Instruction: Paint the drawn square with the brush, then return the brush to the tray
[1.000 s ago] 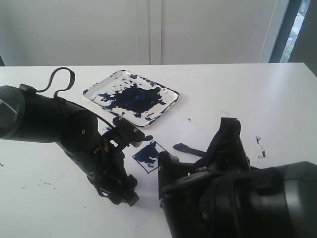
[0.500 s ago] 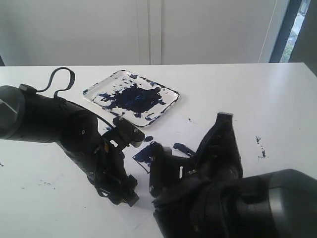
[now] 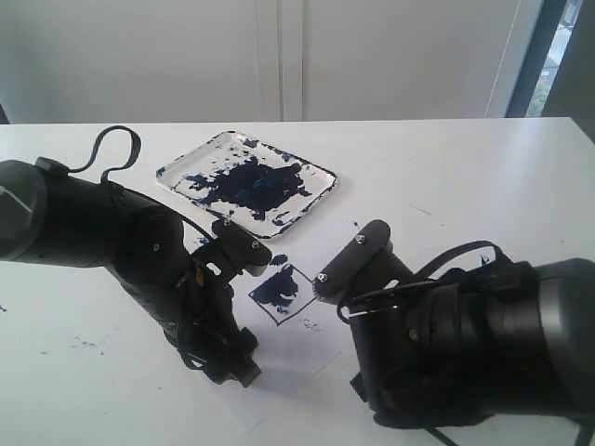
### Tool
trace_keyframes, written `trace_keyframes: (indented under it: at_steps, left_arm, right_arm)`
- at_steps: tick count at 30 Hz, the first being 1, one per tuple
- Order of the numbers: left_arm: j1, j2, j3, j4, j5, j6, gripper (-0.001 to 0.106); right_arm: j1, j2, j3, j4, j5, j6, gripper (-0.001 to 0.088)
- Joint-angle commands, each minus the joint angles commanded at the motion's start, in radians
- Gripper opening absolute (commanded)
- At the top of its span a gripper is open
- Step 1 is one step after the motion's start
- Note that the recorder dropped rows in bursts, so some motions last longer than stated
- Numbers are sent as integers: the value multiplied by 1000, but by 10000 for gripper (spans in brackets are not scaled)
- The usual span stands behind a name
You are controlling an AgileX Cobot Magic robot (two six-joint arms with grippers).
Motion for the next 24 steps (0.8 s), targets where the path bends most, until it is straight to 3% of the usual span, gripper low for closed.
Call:
trace_keyframes:
  at_steps: [7,12,17,24]
  left_arm:
    - [0,0,0,0,0,0,749]
    - [0,0,0,0,0,0,749]
    - [0,0,0,0,0,0,749]
    - [0,0,0,0,14,0,749]
  right_arm:
    - [-130,-58,182,-19,-289,174,566]
    - [-199,-56,210,-65,-307,223,520]
    - [-265,-48,230,-44,-481,230,460]
    - [-337,-12,229,-48,-530,186,459]
